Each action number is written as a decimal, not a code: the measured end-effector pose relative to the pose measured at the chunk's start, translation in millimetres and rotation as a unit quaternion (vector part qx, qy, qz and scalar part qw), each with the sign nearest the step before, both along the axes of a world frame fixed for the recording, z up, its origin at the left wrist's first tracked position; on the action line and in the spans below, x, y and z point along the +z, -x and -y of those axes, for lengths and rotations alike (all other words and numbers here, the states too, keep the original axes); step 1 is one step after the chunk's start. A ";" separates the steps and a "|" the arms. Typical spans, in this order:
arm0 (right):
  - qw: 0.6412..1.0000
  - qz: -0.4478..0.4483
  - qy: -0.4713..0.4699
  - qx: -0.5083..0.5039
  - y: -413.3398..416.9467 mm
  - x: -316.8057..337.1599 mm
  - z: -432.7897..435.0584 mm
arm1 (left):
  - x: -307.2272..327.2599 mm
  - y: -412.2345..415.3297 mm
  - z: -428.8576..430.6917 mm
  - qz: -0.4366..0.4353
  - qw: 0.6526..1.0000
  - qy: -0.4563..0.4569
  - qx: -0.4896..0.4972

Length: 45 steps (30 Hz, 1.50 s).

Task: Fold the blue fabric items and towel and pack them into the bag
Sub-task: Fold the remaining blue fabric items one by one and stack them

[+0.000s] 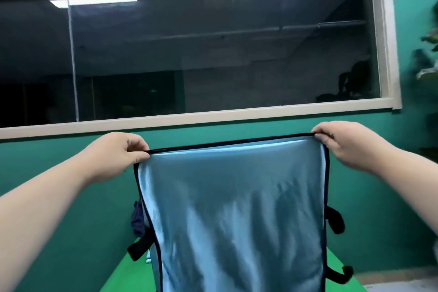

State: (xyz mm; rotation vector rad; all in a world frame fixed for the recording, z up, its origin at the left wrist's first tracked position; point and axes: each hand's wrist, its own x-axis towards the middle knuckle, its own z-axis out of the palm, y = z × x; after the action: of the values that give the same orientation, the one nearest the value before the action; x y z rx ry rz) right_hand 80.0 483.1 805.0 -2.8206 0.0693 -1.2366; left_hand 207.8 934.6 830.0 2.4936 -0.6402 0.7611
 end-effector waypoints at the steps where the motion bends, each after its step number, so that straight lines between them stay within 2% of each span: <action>1: 1.000 0.014 -0.020 0.004 1.5 -0.5 0.0 | -1.6 -1.3 1.1 -0.006 1.000 0.023 -0.001; 3: 0.998 0.028 -0.049 0.009 1.4 -4.2 1.6 | -5.3 -5.8 1.8 -0.054 0.996 0.066 -0.015; 6: 0.999 0.006 -0.037 0.001 -7.3 -13.5 6.4 | -10.1 -16.9 1.4 -0.131 0.985 0.103 -0.039; 12: 0.998 -0.024 -0.051 0.014 -49.9 -26.9 17.7 | -21.9 -66.6 17.6 -0.212 0.959 0.184 -0.032; 18: 0.986 -0.017 -0.164 -0.002 -127.5 -26.9 35.2 | -23.9 -135.2 53.3 -0.270 0.915 0.298 -0.038; 23: 0.957 -0.008 -0.290 0.017 -192.7 5.3 49.1 | 9.9 -184.0 93.9 -0.229 0.893 0.384 -0.061; 25: 0.927 0.016 -0.369 0.059 -212.1 33.7 53.0 | 35.9 -193.6 107.8 -0.186 0.891 0.406 -0.079; 27: 0.886 0.077 -0.437 0.132 -224.2 65.0 57.8 | 61.5 -200.3 114.8 -0.127 0.892 0.421 -0.105; 28: 0.875 0.118 -0.443 0.159 -227.6 79.2 61.1 | 72.3 -202.5 115.1 -0.099 0.895 0.420 -0.113; 32: 0.894 0.257 -0.334 0.152 -209.1 118.7 61.6 | 97.8 -190.0 101.6 -0.012 0.891 0.428 -0.150; 35: 0.872 0.307 -0.314 0.216 -168.9 117.8 49.3 | 89.1 -158.5 90.9 0.025 0.875 0.440 -0.199; 37: 0.852 0.288 -0.340 0.274 -137.5 94.0 42.0 | 64.3 -137.0 84.1 0.034 0.888 0.412 -0.202; 40: 0.834 0.212 -0.396 0.320 -99.1 29.9 41.9 | 3.0 -110.9 74.7 -0.014 0.911 0.361 -0.199; 45: 0.842 0.036 -0.462 0.275 -45.3 -99.5 50.4 | -122.8 -69.4 62.6 -0.130 0.949 0.254 -0.131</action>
State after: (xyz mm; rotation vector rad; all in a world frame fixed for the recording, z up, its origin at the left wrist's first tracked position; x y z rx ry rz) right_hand 125.3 432.7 705.5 -1.7646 -0.1145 -0.8301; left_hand 277.2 872.0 707.2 1.9419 -0.5757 0.4186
